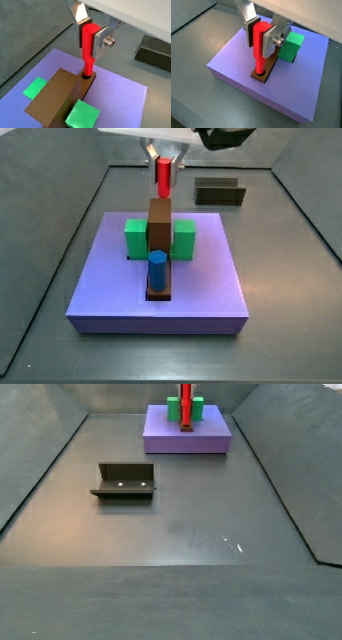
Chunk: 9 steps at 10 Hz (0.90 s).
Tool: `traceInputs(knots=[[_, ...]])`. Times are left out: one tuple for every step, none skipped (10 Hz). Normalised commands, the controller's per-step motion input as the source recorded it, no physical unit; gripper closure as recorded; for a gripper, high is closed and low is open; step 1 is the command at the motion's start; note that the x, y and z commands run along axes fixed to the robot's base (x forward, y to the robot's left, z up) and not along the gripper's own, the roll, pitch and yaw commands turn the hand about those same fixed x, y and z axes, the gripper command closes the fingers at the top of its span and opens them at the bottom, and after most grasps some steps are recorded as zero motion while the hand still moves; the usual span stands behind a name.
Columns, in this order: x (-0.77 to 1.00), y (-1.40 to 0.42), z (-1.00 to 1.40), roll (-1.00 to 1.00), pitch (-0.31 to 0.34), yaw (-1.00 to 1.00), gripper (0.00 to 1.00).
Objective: Pick up the red object. Move up. Move to above the board. Insert the red object.
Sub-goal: Insert the red object.
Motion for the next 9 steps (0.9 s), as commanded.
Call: traceInputs(knots=[[0.0, 0.0, -0.18, -0.12, -0.007, -0.06, 1.0], [0.02, 0.0, -0.14, -0.12, 0.0, -0.06, 1.0], [0.11, 0.0, -0.13, -0.11, 0.0, -0.07, 1.0], [0.06, 0.0, -0.19, -0.08, 0.0, -0.08, 1.0], [0.03, 0.0, -0.18, -0.05, 0.0, -0.07, 1.0], [0.04, 0.0, -0.22, -0.06, 0.0, -0.08, 1.0], [0.04, 0.0, -0.27, -0.03, 0.0, -0.09, 1.0], [0.05, 0.03, -0.34, -0.02, 0.0, -0.1, 1.0], [0.02, 0.0, -0.37, 0.0, 0.0, -0.09, 1.0]])
